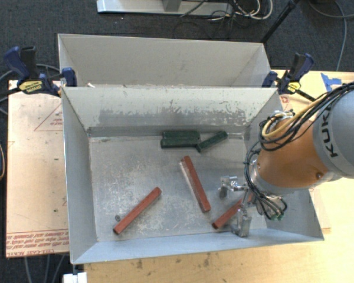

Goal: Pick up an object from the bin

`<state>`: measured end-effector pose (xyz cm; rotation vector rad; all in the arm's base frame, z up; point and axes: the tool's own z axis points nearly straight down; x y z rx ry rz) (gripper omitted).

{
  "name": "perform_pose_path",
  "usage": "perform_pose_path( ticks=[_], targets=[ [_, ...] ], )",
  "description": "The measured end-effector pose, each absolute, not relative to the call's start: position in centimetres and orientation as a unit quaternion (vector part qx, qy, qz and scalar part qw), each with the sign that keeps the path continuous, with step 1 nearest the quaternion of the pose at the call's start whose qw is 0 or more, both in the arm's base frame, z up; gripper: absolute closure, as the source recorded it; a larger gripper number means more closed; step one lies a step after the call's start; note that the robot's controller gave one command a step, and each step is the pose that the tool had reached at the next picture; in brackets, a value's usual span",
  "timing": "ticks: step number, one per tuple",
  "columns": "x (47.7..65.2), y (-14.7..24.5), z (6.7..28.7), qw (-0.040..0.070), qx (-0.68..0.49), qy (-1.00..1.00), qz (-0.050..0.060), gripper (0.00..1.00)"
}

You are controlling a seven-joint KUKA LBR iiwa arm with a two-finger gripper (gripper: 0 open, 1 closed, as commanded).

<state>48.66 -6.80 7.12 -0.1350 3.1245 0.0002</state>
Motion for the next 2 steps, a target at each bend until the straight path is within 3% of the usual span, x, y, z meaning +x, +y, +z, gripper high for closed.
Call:
perform_pose_path(
  ticks=[1, 2],
  targets=[
    [48.5, -6.7, 7.0, 0.001, -0.045, 0.999, 0.001, 1.0],
    [48.5, -6.8, 17.3, 0.004, -0.038, 0.999, 0.0, 1.0]
  ],
)
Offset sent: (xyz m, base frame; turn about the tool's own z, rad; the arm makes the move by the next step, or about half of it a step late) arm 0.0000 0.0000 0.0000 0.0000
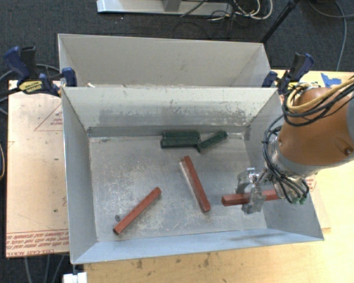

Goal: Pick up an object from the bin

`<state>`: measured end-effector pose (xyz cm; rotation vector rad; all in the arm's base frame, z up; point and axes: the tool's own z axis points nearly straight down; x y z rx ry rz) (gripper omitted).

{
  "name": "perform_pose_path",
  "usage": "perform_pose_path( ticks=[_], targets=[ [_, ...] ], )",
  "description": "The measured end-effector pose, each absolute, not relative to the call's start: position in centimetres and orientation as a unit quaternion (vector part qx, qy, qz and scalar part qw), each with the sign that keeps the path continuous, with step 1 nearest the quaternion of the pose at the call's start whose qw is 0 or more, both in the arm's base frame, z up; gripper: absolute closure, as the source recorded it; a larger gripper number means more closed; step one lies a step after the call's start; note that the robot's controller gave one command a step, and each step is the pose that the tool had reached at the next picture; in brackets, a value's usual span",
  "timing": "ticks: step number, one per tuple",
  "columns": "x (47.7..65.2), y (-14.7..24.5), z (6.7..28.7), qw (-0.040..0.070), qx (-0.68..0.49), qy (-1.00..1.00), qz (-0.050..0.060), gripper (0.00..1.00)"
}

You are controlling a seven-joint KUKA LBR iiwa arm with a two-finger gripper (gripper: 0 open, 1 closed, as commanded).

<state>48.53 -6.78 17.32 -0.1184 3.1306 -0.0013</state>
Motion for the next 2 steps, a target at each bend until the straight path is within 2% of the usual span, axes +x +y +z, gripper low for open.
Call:
perform_pose_path(
  ticks=[1, 2],
  targets=[
    [48.45, -9.18, 23.83, 0.005, -0.038, 0.999, -0.001, 1.0],
    [48.34, -9.02, 23.43, 0.001, -0.039, 0.999, 0.0, 0.0]
  ],
)
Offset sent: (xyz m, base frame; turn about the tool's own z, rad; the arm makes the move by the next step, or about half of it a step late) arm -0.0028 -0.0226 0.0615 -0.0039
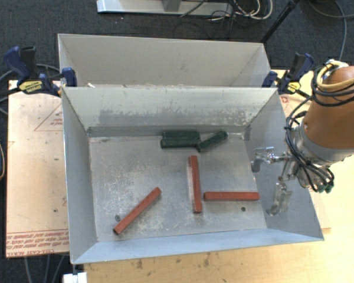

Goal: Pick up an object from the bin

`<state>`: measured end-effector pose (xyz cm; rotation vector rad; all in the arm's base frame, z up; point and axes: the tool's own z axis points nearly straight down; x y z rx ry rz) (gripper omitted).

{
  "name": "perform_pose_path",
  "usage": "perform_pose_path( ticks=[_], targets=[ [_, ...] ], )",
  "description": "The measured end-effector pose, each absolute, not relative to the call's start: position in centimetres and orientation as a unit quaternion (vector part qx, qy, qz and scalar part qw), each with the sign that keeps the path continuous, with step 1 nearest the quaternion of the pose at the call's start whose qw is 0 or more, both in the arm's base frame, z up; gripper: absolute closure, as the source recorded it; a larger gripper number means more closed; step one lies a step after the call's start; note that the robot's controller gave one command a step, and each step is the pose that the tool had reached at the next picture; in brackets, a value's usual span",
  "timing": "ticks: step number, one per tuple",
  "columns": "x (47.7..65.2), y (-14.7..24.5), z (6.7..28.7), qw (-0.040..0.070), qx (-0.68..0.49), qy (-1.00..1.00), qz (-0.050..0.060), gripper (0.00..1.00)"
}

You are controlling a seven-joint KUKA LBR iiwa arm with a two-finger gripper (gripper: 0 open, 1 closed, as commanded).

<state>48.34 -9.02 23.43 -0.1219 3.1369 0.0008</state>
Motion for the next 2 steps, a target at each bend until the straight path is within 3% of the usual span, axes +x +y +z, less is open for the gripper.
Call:
perform_pose_path(
  ticks=[1, 2],
  targets=[
    [48.7, -4.5, 8.9, -0.003, -0.016, 1.0, 0.002, 0.0],
    [57.7, -9.3, 6.9, 0.004, 0.022, 1.0, 0.0, 0.0]
  ],
)
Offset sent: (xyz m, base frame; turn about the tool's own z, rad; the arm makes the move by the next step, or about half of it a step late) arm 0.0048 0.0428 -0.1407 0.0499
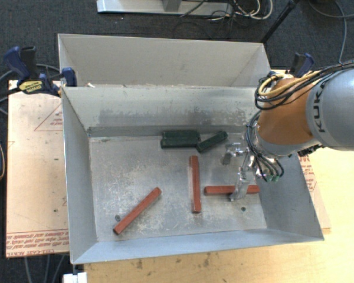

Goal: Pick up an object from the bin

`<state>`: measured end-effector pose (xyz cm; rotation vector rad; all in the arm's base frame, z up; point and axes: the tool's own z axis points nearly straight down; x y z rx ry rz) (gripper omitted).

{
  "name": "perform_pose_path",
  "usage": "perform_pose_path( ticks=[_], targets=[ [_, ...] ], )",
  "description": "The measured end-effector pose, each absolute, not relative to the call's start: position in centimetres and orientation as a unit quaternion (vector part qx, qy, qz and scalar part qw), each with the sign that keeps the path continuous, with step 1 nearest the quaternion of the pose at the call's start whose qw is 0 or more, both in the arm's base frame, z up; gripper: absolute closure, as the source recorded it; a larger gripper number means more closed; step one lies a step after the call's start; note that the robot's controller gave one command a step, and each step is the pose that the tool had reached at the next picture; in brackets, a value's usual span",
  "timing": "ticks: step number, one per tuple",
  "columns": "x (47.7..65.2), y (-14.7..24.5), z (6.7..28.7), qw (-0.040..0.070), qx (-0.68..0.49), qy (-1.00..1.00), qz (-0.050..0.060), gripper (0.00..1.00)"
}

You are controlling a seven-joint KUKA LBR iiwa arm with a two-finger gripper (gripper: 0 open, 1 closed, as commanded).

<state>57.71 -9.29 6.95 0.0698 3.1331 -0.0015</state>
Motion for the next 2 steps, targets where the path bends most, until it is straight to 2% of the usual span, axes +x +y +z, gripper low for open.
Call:
perform_pose_path(
  ticks=[1, 2],
  targets=[
    [57.5, -9.1, 7.0, 0.002, 0.021, 1.0, 0.0, 1.0],
    [55.8, -9.8, 20.6, 0.006, 0.001, 1.0, -0.001, 1.0]
  ],
)
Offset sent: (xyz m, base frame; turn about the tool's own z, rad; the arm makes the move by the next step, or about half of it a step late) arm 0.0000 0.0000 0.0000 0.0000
